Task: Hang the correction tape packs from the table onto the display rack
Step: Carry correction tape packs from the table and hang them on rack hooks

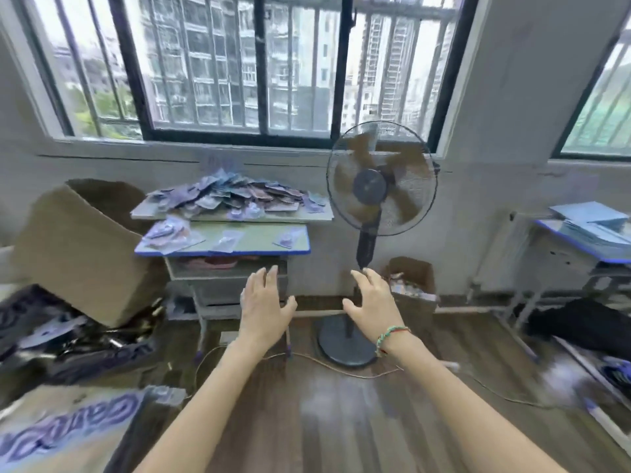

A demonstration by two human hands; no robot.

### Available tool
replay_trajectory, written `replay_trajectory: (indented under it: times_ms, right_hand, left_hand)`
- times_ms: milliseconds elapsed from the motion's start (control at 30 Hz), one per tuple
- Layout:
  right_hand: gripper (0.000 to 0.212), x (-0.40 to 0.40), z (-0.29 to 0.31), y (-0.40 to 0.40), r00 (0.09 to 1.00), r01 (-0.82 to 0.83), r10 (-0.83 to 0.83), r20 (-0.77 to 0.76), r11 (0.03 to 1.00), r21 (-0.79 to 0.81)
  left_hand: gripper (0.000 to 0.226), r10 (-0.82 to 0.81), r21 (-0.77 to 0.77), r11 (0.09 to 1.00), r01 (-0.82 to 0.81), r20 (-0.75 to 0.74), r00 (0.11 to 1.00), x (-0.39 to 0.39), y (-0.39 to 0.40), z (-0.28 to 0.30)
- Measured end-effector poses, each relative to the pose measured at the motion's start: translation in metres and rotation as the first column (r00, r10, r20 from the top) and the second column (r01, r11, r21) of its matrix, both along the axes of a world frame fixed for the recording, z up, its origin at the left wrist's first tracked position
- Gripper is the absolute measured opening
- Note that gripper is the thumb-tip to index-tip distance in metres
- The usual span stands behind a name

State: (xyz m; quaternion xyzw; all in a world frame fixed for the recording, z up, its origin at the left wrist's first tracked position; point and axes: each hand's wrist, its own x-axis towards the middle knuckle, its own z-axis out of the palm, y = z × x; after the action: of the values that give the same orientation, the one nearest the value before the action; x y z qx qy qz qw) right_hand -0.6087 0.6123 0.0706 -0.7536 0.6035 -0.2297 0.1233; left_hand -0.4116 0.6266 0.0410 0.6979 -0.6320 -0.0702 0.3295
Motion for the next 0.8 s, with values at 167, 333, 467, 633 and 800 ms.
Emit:
replay_trajectory:
  times_ms: [167,333,467,633,800]
  right_hand:
    - [0.061,0.051,-0.011,-0.084,0.995,-0.096,0.097,-0.02,0.995,0.026]
    - [0.058,0.087,-0.015,-0.178,0.99,-0.138,0.138,0.013,0.989,0.061]
    - [0.054,0.113,-0.025,-0.248,0.988,-0.156,0.155,0.022,0.984,0.089]
    - [0.052,0.144,-0.05,-0.308,0.989,-0.137,0.145,-0.028,0.972,0.189]
    - [0.055,0.177,-0.077,-0.37,0.994,-0.075,0.091,-0.052,0.963,0.259]
  left_hand:
    - [0.07,0.133,0.044,0.99,-0.133,-0.003,0.991,0.053,-0.055,-0.009]
    - [0.07,0.236,0.1,0.966,-0.239,0.039,0.971,0.097,-0.123,-0.004]
    - [0.065,0.313,0.104,0.943,-0.316,0.042,0.949,0.133,-0.166,-0.005]
    - [0.069,0.38,0.207,0.901,-0.381,0.049,0.924,0.172,-0.213,-0.022]
    - [0.068,0.347,0.273,0.897,-0.347,0.05,0.937,0.209,-0.282,-0.045]
